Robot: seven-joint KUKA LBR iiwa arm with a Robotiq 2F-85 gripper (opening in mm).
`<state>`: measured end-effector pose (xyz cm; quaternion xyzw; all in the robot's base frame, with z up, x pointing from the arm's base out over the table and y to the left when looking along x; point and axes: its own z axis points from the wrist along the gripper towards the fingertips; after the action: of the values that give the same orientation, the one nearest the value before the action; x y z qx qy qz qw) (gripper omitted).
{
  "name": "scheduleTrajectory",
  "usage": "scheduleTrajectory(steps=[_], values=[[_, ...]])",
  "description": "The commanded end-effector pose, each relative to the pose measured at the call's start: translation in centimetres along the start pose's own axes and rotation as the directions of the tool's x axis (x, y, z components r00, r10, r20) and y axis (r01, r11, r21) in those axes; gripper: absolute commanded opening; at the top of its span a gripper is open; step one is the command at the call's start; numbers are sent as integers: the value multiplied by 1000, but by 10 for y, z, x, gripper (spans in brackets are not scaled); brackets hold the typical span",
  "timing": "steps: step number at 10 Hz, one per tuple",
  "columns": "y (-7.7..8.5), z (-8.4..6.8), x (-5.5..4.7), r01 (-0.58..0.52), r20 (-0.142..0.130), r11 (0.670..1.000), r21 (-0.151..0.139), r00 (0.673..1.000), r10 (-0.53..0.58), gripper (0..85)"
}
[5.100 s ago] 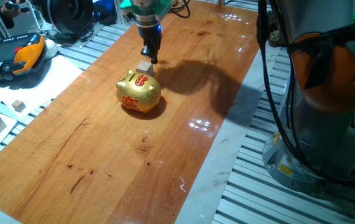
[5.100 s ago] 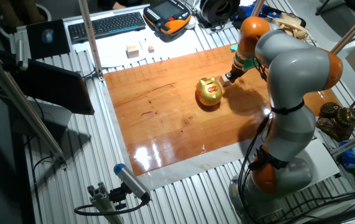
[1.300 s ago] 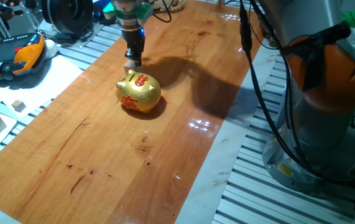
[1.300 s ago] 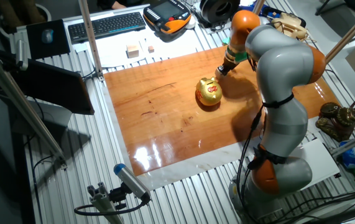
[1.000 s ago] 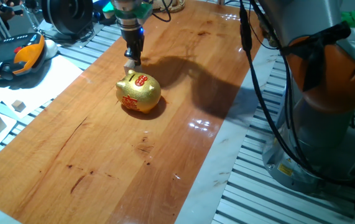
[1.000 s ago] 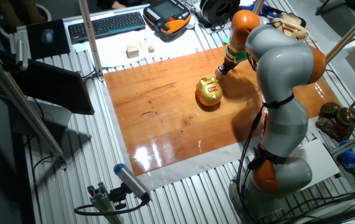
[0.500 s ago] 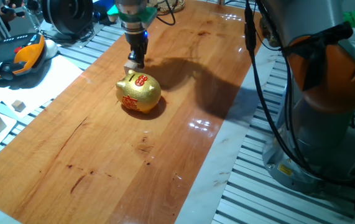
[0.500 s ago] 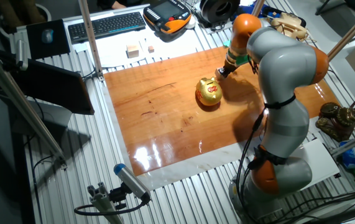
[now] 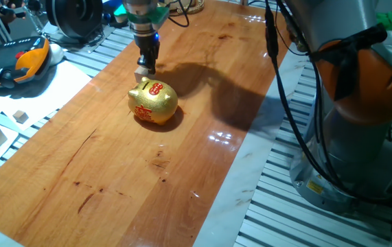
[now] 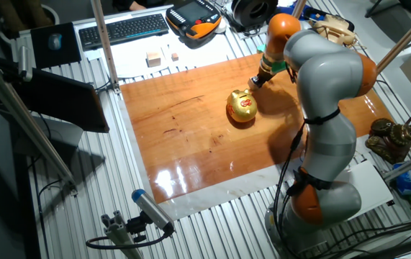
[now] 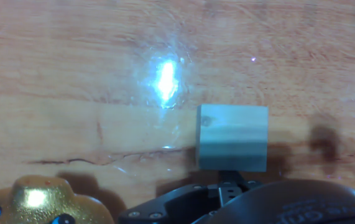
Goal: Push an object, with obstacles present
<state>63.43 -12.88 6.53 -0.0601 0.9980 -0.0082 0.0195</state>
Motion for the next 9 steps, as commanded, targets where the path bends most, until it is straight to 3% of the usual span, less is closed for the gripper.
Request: scheduleTrajectory(steps=[1,2,4,9], values=[[-3,-3,3,0,-2,1000,-5,1000,0,0],[-6,-10,7,1,-9,1000,-9,1000,-2,0],[-16,-20,2,13,-25,1000,-21,1000,-14,0],[-41,-21,-12,53,-23,999,0,998,-52,0]])
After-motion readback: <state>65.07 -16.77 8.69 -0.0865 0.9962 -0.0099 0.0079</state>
